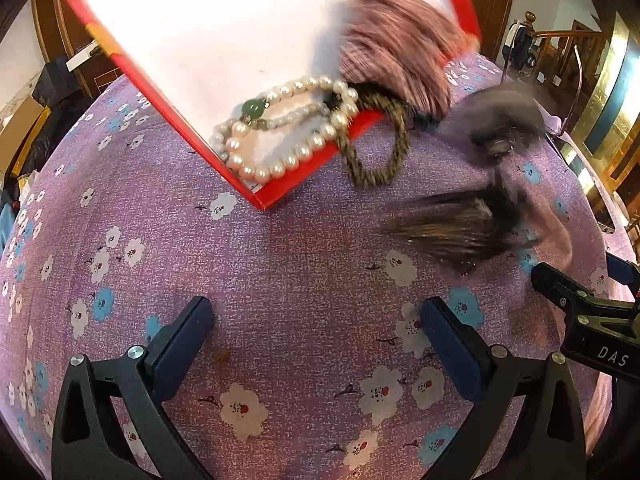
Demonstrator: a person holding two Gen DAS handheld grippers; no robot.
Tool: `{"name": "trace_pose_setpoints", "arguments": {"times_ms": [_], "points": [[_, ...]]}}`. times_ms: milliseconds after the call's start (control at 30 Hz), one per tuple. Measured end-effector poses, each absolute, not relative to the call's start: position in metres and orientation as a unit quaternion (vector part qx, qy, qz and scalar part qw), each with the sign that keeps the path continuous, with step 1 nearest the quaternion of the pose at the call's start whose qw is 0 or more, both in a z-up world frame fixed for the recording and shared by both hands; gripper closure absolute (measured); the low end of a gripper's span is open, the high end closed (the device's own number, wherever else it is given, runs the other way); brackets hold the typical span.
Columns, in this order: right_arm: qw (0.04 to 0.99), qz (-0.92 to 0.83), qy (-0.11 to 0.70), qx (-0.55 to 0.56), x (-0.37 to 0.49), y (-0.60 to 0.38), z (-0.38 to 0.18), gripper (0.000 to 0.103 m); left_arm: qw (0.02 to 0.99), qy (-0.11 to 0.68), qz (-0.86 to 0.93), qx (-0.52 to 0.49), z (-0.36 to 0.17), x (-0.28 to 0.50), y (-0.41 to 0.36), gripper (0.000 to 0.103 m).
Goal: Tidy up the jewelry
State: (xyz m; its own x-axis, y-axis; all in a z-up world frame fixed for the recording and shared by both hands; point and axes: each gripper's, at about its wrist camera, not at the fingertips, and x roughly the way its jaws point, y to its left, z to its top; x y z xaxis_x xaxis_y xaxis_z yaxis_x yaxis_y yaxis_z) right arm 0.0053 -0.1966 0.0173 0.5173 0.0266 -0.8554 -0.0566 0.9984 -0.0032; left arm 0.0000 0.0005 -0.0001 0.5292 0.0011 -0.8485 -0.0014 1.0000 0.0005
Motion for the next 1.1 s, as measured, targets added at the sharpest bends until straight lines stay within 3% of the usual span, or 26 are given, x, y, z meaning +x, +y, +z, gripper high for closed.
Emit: {"name": "trace_pose_setpoints", "arguments": {"times_ms": [1100], "points": [[0.871,0.024,0.491,-0.016,0.0053,-0.1973,0.0172,0.0,0.874,0.485,0.001,0.0,0.0011,-0.0003,0.0026,0.0]]}}
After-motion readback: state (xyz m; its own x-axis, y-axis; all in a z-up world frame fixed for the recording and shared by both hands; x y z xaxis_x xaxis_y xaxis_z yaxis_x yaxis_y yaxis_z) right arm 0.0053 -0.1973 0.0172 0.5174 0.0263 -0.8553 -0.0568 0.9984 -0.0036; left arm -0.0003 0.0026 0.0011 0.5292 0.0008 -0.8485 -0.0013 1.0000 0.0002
